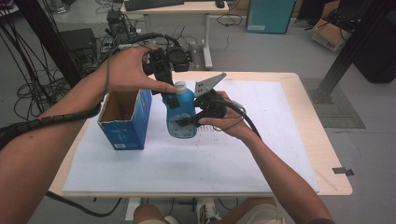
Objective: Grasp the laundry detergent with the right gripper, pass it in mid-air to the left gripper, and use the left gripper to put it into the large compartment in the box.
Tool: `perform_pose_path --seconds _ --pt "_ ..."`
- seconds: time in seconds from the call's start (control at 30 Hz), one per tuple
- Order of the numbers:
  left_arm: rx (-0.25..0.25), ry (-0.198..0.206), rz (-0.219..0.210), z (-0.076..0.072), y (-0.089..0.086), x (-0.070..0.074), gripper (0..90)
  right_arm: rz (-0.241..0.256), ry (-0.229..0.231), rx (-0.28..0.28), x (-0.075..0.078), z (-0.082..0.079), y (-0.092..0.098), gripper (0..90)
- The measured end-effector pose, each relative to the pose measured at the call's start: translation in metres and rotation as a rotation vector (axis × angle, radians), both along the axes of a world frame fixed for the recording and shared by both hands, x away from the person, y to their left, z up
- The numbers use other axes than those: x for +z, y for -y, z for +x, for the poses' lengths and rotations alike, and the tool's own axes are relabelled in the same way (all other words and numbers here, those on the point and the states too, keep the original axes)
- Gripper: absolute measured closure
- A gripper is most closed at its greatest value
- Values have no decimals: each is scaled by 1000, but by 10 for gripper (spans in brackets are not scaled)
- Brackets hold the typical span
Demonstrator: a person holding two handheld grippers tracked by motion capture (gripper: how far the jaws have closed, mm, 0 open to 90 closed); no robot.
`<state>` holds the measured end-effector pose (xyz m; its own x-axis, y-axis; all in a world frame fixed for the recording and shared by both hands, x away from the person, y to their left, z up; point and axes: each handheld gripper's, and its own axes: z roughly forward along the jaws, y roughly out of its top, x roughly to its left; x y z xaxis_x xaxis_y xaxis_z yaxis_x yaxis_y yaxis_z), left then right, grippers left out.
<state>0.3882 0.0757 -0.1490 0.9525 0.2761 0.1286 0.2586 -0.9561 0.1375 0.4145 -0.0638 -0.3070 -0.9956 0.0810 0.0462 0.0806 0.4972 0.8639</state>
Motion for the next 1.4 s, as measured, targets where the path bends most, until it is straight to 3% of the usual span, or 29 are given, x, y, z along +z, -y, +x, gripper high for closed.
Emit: perform_pose_path --seconds 0.1,0.13,0.5,0.6,0.67,0.77,0.8,1.07,1.4 --pt "29 -11 -29 -3 -1 -5 51 11 4 19 0 -2 -5 445" --pt "-40 -24 50 1 -3 -4 51 15 5 34 0 -3 -9 445" --pt "-71 -77 61 1 -4 -13 51 23 20 91 3 -10 -20 444" --pt "-75 -89 60 1 -3 -14 51 25 29 100 4 -11 -21 443" --pt "-77 -88 34 1 -3 -17 51 24 31 105 5 -12 -21 443" --pt "-85 -97 37 2 -2 -18 51 25 30 109 5 -12 -21 443" --pt "-86 -99 40 2 -1 -19 51 32 9 117 6 -13 -21 443" --pt "-96 -111 63 1 3 -18 51 27 9 126 7 -15 -23 442" --pt "-97 -107 36 -3 2 -19 54 29 7 125 8 -16 -24 441"
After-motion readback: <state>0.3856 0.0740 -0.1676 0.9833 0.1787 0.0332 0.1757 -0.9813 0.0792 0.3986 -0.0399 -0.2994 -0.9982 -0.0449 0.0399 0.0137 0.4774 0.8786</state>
